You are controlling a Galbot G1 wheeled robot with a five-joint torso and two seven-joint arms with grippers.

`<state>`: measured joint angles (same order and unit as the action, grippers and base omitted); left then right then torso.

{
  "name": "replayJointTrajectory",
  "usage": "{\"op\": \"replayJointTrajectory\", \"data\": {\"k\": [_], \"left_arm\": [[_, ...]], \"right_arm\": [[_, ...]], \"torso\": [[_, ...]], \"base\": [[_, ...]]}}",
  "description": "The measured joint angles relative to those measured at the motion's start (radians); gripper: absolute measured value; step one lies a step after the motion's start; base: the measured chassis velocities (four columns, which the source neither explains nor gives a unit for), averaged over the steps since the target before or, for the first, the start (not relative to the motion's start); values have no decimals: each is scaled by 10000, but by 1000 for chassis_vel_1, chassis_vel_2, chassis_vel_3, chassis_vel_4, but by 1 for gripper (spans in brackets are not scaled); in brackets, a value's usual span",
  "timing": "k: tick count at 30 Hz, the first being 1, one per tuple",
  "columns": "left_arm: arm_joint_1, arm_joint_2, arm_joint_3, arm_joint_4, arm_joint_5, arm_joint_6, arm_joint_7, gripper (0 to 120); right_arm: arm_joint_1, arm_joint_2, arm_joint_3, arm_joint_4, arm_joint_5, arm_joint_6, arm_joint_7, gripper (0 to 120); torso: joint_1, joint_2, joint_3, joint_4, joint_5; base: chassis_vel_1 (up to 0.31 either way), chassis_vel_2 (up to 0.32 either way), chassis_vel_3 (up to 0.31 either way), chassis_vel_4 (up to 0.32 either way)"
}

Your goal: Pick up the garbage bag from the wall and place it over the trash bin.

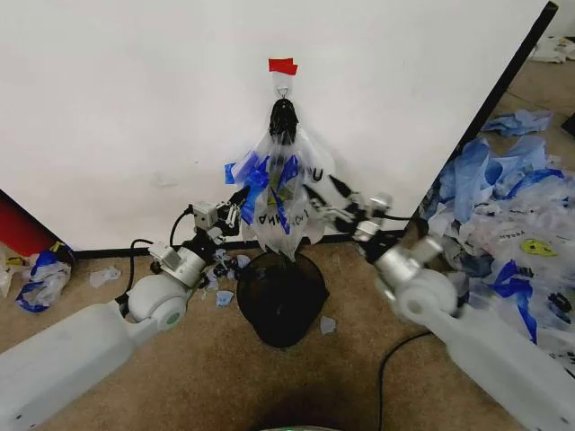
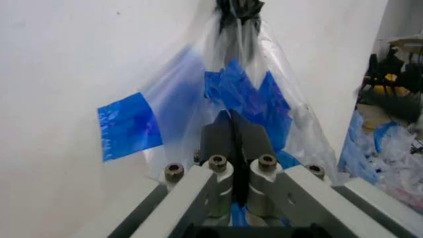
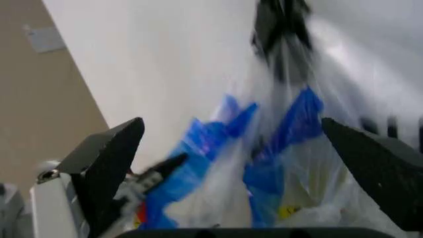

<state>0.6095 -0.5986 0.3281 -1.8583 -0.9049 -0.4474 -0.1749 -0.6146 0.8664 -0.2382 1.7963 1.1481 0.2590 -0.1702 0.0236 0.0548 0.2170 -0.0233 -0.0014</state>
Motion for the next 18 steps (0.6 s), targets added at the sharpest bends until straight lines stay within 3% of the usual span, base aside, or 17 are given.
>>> {"op": "replayJointTrajectory", "data": {"k": [6,18], "left_arm": [[359,61,-337,-28,38,3,-6,0],[609,24,-602,-20,85,3,32,0]], "right_arm": [[781,484,-1041,-859,123,-279,412,100],[1610,498,-1564,-691,69,-319,149,100]], "torso": [[0,0,0,-3,1],[-1,0,-1,-2,0]], "base": [[0,0,0,0],[0,0,0,0]]}}
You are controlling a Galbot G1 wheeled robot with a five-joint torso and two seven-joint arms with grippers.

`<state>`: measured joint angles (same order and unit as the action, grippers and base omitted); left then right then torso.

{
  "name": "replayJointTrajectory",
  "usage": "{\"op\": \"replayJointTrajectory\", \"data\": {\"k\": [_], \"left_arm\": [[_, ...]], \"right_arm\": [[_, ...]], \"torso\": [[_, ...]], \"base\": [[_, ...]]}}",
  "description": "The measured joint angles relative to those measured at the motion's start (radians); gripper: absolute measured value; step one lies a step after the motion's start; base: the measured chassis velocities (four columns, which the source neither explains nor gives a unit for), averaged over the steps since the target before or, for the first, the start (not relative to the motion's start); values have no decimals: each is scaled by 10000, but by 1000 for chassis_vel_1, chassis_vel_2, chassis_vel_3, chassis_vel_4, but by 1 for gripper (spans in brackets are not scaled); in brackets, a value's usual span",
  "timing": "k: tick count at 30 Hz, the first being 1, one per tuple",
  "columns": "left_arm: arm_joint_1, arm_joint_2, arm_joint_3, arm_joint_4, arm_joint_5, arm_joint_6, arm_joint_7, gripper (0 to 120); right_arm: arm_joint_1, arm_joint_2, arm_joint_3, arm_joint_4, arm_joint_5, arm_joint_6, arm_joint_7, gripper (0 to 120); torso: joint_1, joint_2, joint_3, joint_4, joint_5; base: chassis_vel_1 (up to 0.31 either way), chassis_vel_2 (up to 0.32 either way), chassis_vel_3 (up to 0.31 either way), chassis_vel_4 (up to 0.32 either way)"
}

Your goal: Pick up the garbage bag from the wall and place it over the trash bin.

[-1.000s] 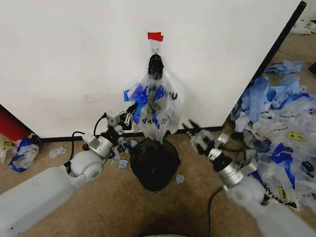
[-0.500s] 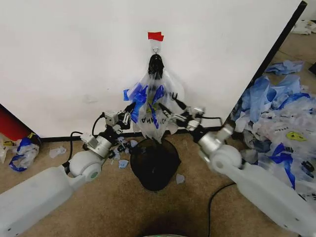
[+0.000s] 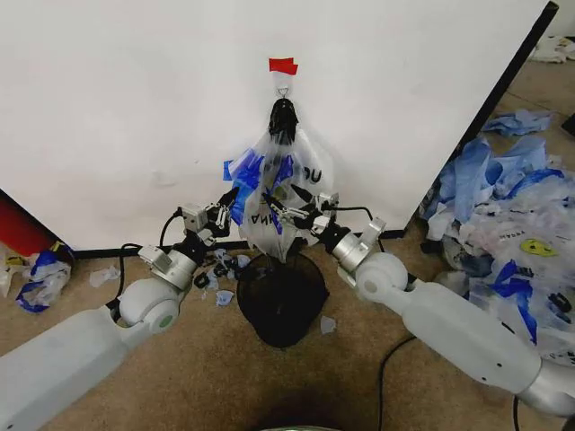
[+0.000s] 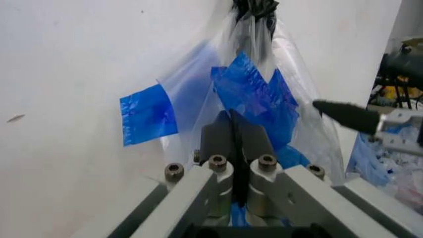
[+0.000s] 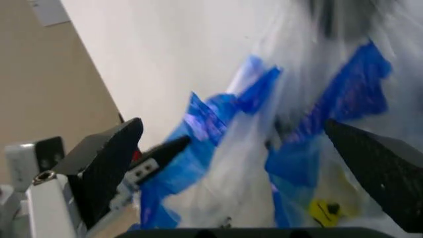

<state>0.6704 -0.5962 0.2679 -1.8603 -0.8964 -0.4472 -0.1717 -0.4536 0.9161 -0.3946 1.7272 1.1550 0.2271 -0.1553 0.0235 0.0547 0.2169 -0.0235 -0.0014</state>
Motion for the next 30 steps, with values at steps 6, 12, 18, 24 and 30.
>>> {"op": "replayJointTrajectory", "data": {"k": [6,12,18,24,30], "left_arm": [[11,-30,1,16,17,-1,10,0],[103,-33,-43,-18,61,-19,16,0],[363,-2,-249,-138,143,-30,20,0],[651,52,-535,-233,181,-38,36,0],[1208,200,-1056,-417,250,-43,69,0]], "right_arm": [[-106,72,-80,3,-209,-8,46,100],[-127,377,-238,-430,-431,-57,295,100],[202,650,-477,-858,-488,-108,547,94],[375,888,-662,-1016,-566,-133,857,86],[498,1067,-921,-1123,-676,-179,1102,73]], "torso": [[-1,0,0,-2,2],[0,0,0,-2,2],[0,0,0,0,0],[0,-1,0,0,1],[-1,-1,0,1,1]], "base": [[0,0,0,0],[0,0,0,0],[0,0,0,0],[0,0,0,0],[0,0,0,0]]}}
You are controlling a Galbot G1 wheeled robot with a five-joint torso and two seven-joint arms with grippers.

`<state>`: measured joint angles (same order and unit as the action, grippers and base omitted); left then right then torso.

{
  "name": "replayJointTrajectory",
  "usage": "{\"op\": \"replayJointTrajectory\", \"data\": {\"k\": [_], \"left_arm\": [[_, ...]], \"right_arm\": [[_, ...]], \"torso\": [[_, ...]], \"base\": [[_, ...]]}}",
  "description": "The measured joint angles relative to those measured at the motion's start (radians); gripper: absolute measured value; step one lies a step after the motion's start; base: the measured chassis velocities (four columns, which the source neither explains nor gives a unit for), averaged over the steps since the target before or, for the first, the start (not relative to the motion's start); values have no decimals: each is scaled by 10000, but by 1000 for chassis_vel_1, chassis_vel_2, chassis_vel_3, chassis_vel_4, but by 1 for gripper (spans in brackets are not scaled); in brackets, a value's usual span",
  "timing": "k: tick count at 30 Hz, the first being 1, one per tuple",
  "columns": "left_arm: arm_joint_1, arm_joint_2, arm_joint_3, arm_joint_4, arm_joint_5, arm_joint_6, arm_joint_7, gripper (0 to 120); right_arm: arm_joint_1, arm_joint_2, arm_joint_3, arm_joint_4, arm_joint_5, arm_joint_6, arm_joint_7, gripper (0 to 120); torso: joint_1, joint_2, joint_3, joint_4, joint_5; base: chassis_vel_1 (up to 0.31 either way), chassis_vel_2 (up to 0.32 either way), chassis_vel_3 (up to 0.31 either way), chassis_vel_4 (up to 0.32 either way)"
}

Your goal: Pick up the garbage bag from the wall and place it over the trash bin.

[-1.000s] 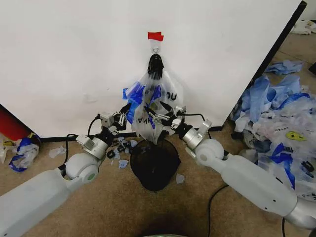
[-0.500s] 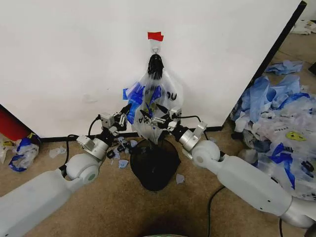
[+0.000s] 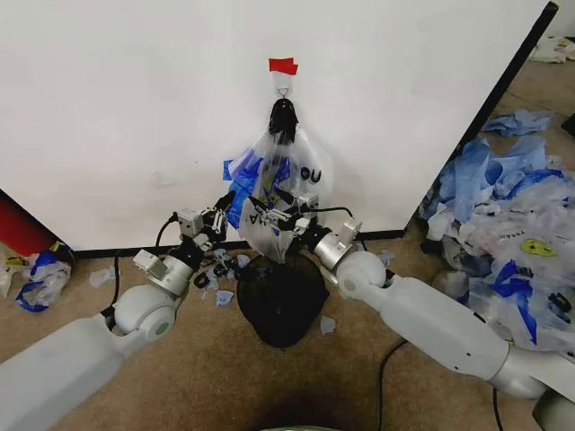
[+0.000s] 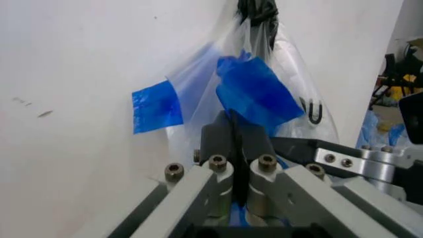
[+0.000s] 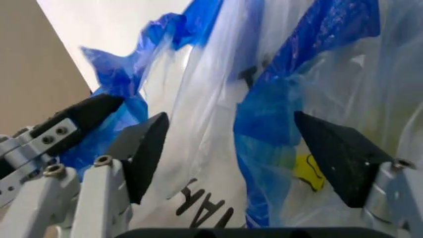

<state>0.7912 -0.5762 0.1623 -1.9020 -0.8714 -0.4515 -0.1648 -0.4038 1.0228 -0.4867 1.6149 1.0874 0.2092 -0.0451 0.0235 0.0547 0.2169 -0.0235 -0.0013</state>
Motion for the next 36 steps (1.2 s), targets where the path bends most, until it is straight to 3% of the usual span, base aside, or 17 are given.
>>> {"op": "replayJointTrajectory", "data": {"k": [7,22,36], "left_arm": [[394,133,-372,-227,-3,0,2,0],[568,273,-513,-491,-6,-7,39,0],[1140,397,-956,-803,-8,-3,103,0]], "right_arm": [[150,167,-129,-145,-237,-76,342,58],[116,345,-251,-240,-966,-324,1139,59],[261,647,-472,-170,-1098,-324,1745,7]], "torso": [[0,0,0,-1,0],[0,-2,0,-3,1],[0,-2,0,-1,0]], "base": [[0,0,0,0],[0,0,0,0],[0,0,0,0]]}}
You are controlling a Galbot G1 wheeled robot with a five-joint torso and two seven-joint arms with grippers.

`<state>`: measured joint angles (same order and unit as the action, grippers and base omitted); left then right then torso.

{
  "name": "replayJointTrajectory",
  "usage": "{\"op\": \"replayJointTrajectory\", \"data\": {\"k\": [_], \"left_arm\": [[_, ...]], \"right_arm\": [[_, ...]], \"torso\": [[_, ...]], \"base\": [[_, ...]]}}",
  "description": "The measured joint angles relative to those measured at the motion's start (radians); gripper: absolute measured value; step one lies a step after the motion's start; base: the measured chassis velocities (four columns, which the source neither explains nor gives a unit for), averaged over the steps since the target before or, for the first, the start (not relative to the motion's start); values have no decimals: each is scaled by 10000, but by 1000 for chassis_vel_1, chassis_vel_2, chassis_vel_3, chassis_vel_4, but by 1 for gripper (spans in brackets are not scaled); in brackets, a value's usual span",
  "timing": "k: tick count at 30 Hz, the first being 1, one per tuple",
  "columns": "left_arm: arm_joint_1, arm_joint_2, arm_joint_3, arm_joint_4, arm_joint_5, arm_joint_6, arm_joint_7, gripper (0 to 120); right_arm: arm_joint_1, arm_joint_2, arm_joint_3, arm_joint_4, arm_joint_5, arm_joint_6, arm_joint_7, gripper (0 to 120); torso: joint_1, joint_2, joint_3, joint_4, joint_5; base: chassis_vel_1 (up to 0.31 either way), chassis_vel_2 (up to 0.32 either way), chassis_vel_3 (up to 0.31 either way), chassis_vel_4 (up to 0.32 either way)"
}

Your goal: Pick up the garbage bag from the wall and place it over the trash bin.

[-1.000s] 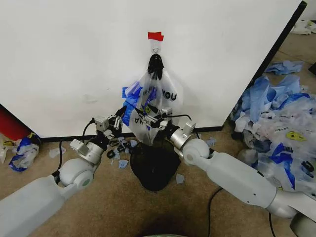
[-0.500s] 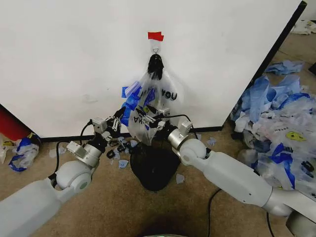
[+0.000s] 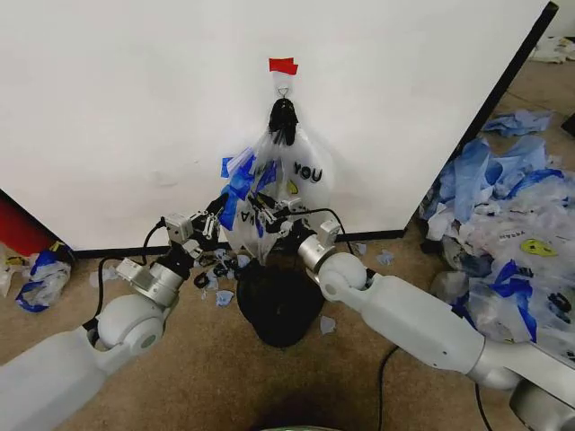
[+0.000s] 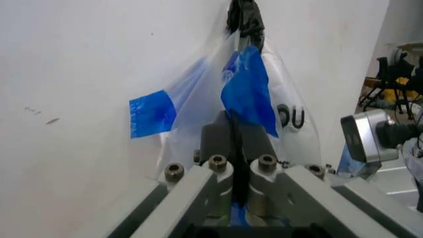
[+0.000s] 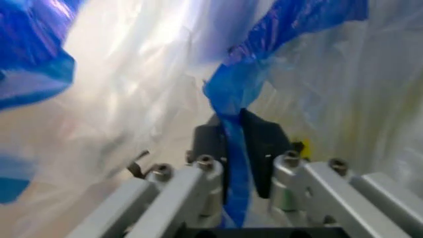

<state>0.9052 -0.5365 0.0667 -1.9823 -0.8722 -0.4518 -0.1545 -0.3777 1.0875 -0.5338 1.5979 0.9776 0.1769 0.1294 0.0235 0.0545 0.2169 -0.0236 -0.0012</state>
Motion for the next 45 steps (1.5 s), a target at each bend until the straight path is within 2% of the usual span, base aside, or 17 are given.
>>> {"op": "replayJointTrajectory", "data": {"k": [3,10,15,22,31,36,39,41,42,45], "left_arm": [[55,0,-55,0,2,0,19,0],[175,-23,-171,-6,11,-1,17,0],[177,-78,-173,72,8,0,-48,0],[135,-180,-169,85,-21,11,-170,0],[257,-289,-318,-224,-97,61,-480,0],[769,-351,-579,-412,-55,60,-545,0],[999,-367,-689,-545,-10,52,-607,0],[1474,-367,-1064,-799,54,55,-651,0],[1761,-350,-1248,-980,115,58,-703,0],[1975,-326,-1357,-1144,195,58,-780,0]], "right_arm": [[-3,-22,-18,68,1,22,29,0],[-54,-64,12,192,44,81,59,0],[-261,-206,437,366,372,431,-440,0],[-1071,-825,1840,1153,1134,1048,-1914,0],[-2213,-1698,3307,2366,1819,1274,-3248,0],[-3491,-2480,4609,3320,1998,1247,-3678,0],[-4051,-2743,5037,3593,2025,1265,-3868,0],[-4403,-2930,5252,3758,2091,1322,-4091,0],[-4521,-3008,5302,3835,2127,1338,-4206,0],[-4767,-3128,5399,3974,2137,1345,-4341,0]], "torso": [[0,0,0,-1,0],[0,0,0,1,1],[0,0,0,0,1],[0,1,0,-2,2],[0,2,-1,-2,3],[0,2,-1,0,2],[0,2,-1,-3,1],[0,3,-1,-10,2],[0,2,-1,5,4],[-1,2,-2,9,5]], "base": [[0,0,0,0],[0,0,0,0],[0,0,0,0],[0,0,0,0],[0,0,0,0],[0,0,0,0],[0,0,0,0],[0,0,0,0],[0,0,0,0],[0,0,0,0]]}}
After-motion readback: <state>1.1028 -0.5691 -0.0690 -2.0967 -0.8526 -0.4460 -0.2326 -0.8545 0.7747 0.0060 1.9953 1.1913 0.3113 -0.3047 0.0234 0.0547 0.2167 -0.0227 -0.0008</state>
